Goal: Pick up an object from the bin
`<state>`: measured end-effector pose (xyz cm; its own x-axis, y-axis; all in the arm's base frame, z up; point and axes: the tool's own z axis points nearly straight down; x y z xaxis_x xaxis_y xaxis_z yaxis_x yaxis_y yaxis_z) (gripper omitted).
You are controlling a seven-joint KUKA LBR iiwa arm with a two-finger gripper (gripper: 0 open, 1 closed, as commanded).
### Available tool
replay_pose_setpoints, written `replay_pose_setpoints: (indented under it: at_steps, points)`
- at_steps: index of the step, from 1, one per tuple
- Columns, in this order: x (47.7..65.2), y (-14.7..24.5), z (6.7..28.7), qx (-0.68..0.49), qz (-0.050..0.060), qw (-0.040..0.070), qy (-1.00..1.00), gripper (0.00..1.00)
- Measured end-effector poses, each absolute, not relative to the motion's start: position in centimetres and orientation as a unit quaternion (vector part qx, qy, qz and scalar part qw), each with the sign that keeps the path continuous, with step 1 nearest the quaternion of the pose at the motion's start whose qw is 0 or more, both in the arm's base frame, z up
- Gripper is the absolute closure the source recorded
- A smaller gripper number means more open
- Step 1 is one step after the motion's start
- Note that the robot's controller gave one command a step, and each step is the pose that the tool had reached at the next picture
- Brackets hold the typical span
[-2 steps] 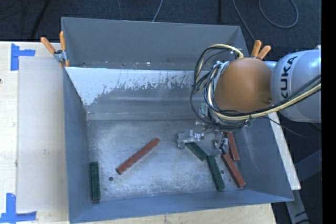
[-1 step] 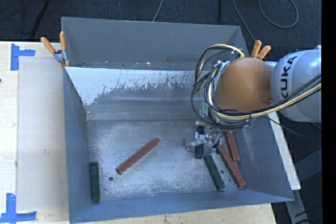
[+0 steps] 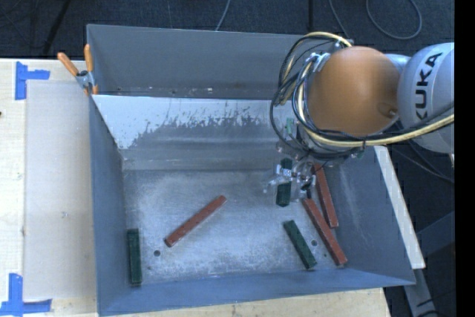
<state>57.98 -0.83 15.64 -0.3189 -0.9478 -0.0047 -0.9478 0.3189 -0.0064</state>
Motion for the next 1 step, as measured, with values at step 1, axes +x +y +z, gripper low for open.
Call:
replay_pose_setpoints:
  at_steps: [1]
  points:
    - [60.29,0.22,24.19,-0.582,-0.002,0.005,0.813,1.00]
